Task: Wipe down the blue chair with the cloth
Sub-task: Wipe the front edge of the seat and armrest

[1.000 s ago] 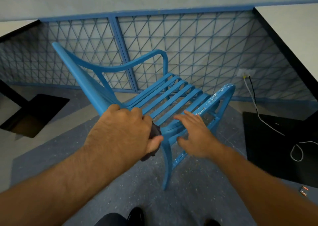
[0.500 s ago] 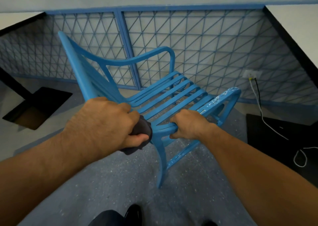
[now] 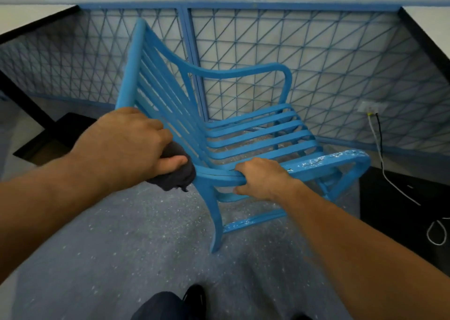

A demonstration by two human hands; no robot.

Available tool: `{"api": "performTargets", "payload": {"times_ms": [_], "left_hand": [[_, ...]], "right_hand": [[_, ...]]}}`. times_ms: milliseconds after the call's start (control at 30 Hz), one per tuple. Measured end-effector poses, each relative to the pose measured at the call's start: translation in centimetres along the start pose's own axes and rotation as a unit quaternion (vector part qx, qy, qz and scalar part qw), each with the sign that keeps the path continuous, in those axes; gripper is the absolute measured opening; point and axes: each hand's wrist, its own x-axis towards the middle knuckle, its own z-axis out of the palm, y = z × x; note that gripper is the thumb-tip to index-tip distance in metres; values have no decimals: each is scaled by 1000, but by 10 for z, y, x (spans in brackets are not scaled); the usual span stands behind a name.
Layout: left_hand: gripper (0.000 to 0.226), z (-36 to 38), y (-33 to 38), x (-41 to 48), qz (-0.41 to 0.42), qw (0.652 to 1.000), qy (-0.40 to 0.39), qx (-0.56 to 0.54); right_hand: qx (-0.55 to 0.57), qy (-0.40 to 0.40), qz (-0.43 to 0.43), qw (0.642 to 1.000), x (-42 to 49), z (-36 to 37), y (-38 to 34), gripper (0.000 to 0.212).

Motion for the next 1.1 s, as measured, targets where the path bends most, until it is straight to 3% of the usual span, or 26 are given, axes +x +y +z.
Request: {"api": "performTargets", "payload": {"times_ms": [200,367,500,600,667,767,867,967,1100], "left_hand": [[33,20,60,-13,-41,994,-46,89],[72,15,66,1,-45,974,-171,144],[62,16,64,29,-41,974,-213,67],[54,15,61,43,-49,955,-292,-19],[48,15,62,34,-40,963,-265,9],[23,23,71,4,6,984,-139,107],[24,34,72,-1,27,989,-100,110],[40,30,77,22,8,990,-137,43],[45,43,86,55,-61,972,-225,-41]], "right_hand": [[-7,-20,12,1000,-12,-5,13,47],[-31,-25,23,999,-8,-9,16,54],[-17,-20,25,999,-9,-8,19,53],[-25,-20,21,999,-9,-10,18,50],[-25,-18,21,999,-11,-11,17,50],[-18,-17,23,999,-13,-12,17,49],[-15,-17,27,999,-13,-12,15,46],[-19,-14,31,999,-10,-11,16,45],[-15,-16,35,999,-7,-10,18,48]]}}
